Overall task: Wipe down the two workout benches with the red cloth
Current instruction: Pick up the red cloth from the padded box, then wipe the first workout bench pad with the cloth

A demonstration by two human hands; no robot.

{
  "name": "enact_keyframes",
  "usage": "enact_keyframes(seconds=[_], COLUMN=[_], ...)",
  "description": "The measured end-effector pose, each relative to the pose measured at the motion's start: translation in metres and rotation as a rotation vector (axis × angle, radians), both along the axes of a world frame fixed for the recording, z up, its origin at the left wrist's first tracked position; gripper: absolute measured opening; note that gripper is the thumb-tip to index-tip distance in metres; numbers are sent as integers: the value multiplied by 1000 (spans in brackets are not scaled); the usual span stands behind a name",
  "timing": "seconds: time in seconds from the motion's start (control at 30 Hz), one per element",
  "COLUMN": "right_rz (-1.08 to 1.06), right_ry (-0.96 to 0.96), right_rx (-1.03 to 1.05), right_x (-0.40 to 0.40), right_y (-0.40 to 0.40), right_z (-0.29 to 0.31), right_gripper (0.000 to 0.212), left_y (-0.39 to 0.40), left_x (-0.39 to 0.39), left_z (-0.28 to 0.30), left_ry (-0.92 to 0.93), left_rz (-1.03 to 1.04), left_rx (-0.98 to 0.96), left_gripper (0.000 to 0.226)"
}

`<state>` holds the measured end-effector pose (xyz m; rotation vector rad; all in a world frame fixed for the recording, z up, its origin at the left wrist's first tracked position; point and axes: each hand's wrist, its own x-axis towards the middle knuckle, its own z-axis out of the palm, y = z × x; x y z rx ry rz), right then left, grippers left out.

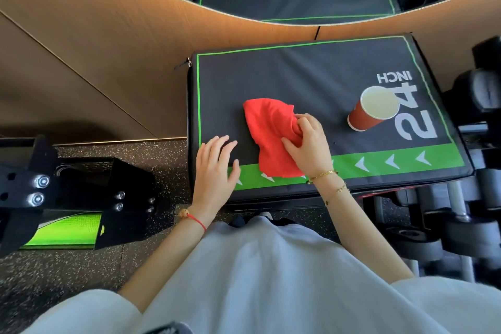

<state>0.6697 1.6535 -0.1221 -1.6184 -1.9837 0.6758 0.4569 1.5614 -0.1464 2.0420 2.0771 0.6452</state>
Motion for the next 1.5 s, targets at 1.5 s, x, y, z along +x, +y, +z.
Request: enact_keyframes(seconds=[1.5], right_rz=[-1479], right_ry=[648], right_rx=[63], right_x=[-129], right_y=[-383], right_z=[40], right_gripper=[22], left_y=[-77], left_x=[-23], left_z=[50], left_ry=[-154], left_rz=[-1390], left_rx=[-132], left_gripper=[26])
